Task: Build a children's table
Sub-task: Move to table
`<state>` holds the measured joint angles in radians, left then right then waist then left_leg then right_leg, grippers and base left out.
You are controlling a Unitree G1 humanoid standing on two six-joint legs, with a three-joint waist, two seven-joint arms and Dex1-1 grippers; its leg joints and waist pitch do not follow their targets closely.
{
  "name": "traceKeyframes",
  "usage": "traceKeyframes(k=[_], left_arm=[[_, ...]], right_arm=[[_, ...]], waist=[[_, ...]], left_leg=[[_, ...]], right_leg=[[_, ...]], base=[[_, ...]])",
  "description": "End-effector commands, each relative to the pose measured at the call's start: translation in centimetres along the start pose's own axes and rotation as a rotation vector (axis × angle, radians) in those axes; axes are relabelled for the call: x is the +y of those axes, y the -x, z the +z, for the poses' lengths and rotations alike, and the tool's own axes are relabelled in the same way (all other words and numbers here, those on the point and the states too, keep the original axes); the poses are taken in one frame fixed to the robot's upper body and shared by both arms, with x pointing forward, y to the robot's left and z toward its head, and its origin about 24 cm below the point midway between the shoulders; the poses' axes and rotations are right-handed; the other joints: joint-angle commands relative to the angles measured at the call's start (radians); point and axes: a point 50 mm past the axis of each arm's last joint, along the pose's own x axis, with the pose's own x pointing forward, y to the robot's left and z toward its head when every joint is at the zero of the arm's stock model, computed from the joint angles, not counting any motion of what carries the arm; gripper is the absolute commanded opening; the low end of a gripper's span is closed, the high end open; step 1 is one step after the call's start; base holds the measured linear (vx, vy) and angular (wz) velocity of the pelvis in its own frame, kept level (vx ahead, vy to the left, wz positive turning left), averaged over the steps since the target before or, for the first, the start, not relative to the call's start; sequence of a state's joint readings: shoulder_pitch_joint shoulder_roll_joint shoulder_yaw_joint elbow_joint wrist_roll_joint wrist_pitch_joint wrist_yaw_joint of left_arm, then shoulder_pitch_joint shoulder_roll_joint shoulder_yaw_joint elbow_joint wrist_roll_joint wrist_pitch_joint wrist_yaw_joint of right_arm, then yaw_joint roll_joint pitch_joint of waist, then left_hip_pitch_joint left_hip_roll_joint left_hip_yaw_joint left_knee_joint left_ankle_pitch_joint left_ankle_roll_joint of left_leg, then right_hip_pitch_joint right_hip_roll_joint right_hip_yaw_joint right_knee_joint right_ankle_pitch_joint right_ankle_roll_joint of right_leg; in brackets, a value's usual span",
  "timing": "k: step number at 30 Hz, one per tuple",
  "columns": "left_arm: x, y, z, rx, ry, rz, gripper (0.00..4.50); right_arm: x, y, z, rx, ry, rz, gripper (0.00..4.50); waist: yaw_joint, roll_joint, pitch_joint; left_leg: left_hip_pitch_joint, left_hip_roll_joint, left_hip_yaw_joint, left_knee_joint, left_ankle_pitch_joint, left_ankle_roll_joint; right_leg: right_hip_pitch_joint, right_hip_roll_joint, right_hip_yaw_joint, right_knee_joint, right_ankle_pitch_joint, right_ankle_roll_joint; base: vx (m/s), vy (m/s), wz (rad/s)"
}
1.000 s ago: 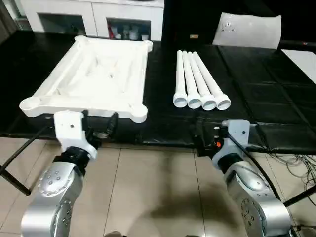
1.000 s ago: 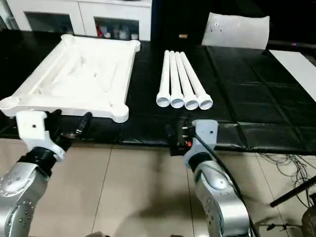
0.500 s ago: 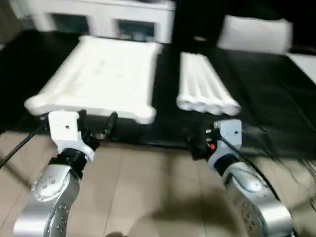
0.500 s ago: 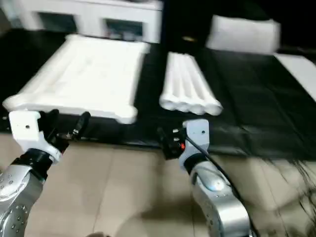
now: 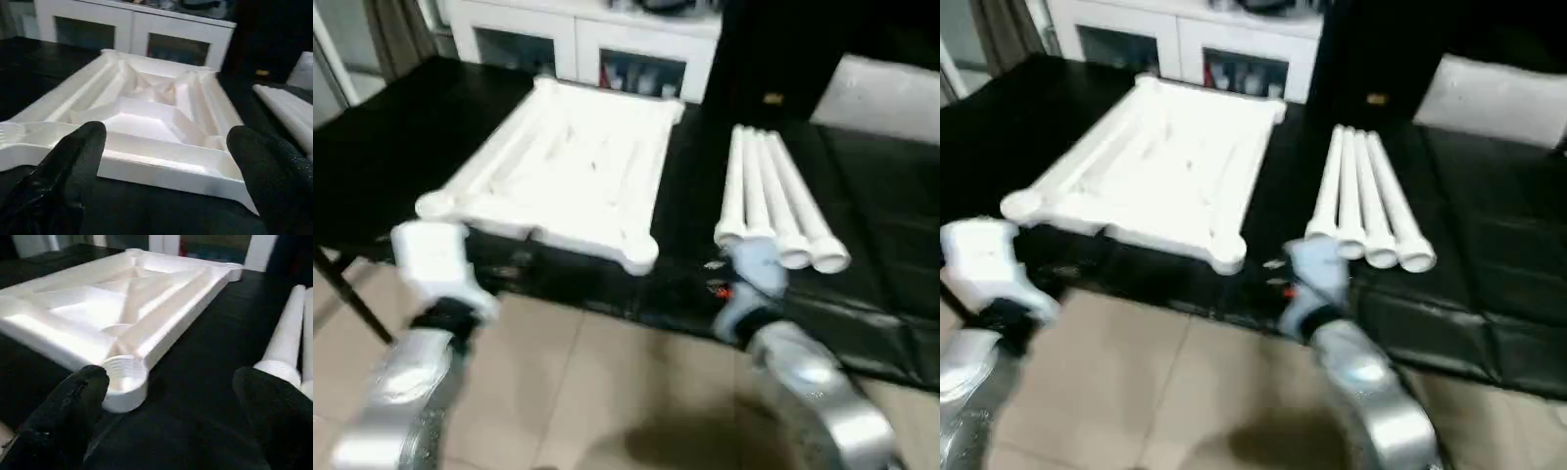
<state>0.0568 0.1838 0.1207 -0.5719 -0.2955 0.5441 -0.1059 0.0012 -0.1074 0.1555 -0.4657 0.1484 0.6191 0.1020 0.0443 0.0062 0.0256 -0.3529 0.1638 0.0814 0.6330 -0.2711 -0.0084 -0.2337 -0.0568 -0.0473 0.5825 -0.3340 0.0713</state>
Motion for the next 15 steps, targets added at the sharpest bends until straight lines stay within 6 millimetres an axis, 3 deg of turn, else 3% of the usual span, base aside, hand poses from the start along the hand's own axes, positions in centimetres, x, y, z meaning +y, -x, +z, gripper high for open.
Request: traceKeyframes(k=[1,2,3,4,5,6,7,8,9,10,11,12,13,14,15], left_arm=[[0.25,-0.10,0.11,-0.001,-0.004,0.007,4.43],[0.23,-0.20,0.10,-0.003,-0.003,0.006,4.43],[0.21,-0.25,0.07,-0.003,-0.003,0.006,4.43],[0.19,-0.29,0.06,-0.003,-0.004,0.005,4.43],[0.16,-0.39,0.06,-0.006,-0.003,0.003,4.43],[0.13,-0.41,0.05,-0.006,-0.003,0.002,4.43],[0.13,-0.41,0.05,-0.006,-0.003,0.002,4.43],[0.07,-0.50,0.04,-0.008,-0.003,0.002,4.43],[0.05,-0.56,0.05,-0.010,-0.002,0.001,4.43],[0.04,-0.59,0.06,-0.010,-0.003,0.001,4.43],[0.02,-0.61,0.05,-0.011,-0.003,0.000,4.43],[0.02,-0.61,0.04,-0.012,-0.003,0.000,4.43],[0.03,-0.62,0.03,-0.012,-0.003,0.000,4.43],[0.04,-0.61,0.02,-0.012,-0.003,0.000,4.43],[0.04,-0.64,0.02,-0.013,-0.003,-0.001,4.43]], right_arm=[[0.13,-0.15,0.37,-0.016,0.004,-0.002,4.50],[0.06,-0.26,0.43,-0.016,0.006,-0.005,4.50],[0.03,-0.32,0.45,-0.015,0.009,-0.007,4.50],[0.03,-0.38,0.50,-0.016,0.012,-0.008,4.50],[0.03,-0.47,0.59,-0.019,0.015,-0.008,4.50],[0.03,-0.50,0.61,-0.020,0.015,-0.007,4.50],[0.03,-0.50,0.62,-0.020,0.015,-0.007,4.50],[0.02,-0.55,0.72,-0.024,0.022,-0.005,4.50],[0.02,-0.58,0.78,-0.026,0.025,-0.004,4.50],[0.05,-0.61,0.83,-0.027,0.030,-0.002,4.50],[0.04,-0.63,0.85,-0.028,0.033,-0.001,4.50],[0.03,-0.66,0.85,-0.028,0.034,-0.001,4.50],[0.00,-0.70,0.86,-0.027,0.036,-0.002,4.50],[-0.02,-0.71,0.87,-0.028,0.038,-0.004,4.50],[-0.05,-0.73,0.88,-0.028,0.038,-0.005,4.50]], waist=[[-0.067,0.020,-0.077],[-0.074,0.024,-0.081],[-0.055,0.015,-0.051],[-0.057,-0.009,-0.042],[-0.036,-0.051,-0.018],[-0.007,-0.068,0.006],[0.020,-0.052,-0.015],[0.022,-0.072,-0.023],[0.028,-0.055,-0.013],[0.026,-0.037,-0.011],[0.018,-0.013,0.000],[0.020,0.010,0.001],[-0.008,0.038,0.005],[-0.028,0.035,-0.007],[-0.043,0.052,-0.037]], left_leg=[[0.200,0.084,-0.125,-0.064,0.422,0.403],[0.233,0.133,-0.169,-0.073,0.514,0.525],[0.178,0.149,-0.131,-0.073,0.474,0.567],[0.125,0.092,-0.061,-0.094,0.272,0.469],[0.062,-0.015,0.040,-0.083,-0.028,0.287],[0.030,-0.065,0.068,-0.023,-0.138,0.216],[-0.032,-0.037,0.012,0.090,-0.086,0.122],[-0.063,-0.028,0.001,0.106,-0.027,0.055],[-0.059,-0.019,0.003,0.078,0.019,0.041],[-0.051,-0.004,0.002,0.046,0.055,0.040],[-0.032,0.011,0.014,-0.027,0.064,0.040],[0.007,0.019,0.021,-0.056,0.019,0.028],[0.039,0.054,-0.024,-0.121,-0.275,0.002],[0.097,0.085,-0.058,-0.136,-0.377,0.009],[0.155,0.115,-0.116,-0.147,-0.393,0.096]], right_leg=[[-0.149,0.018,-0.029,0.106,0.185,0.086],[-0.201,-0.015,-0.023,0.137,-0.022,0.091],[-0.214,-0.051,0.008,0.150,-0.086,0.039],[-0.185,-0.048,0.018,0.109,0.050,-0.032],[-0.114,-0.052,0.059,-0.015,0.078,-0.073],[-0.077,-0.106,0.128,-0.095,-0.206,-0.076],[0.020,-0.214,0.197,-0.108,-0.482,-0.133],[0.028,-0.180,0.180,-0.091,-0.470,-0.181],[0.016,-0.164,0.157,-0.098,-0.353,-0.273],[0.009,-0.152,0.128,-0.099,-0.323,-0.313],[0.001,-0.105,0.065,-0.109,-0.361,-0.323],[-0.007,-0.090,0.032,-0.116,-0.389,-0.307],[-0.045,-0.011,0.000,-0.049,-0.345,-0.239],[-0.082,0.005,-0.002,-0.002,-0.264,-0.223],[-0.114,0.000,-0.006,0.077,-0.096,-0.167]], base=[[0.176,-0.158,-0.02],[0.176,-0.158,-0.02],[0.102,-0.122,-0.07],[0.061,-0.084,0.03],[0.061,-0.084,0.03],[0.063,-0.087,-0.05],[0.066,-0.061,-0.12],[0.066,-0.061,-0.12],[0.063,-0.030,-0.01],[0.091,0.014,0.04],[0.091,0.014,0.04],[0.105,0.072,-0.02],[0.135,0.074,0.08],[0.135,0.074,0.08],[0.159,0.029,0.08]])
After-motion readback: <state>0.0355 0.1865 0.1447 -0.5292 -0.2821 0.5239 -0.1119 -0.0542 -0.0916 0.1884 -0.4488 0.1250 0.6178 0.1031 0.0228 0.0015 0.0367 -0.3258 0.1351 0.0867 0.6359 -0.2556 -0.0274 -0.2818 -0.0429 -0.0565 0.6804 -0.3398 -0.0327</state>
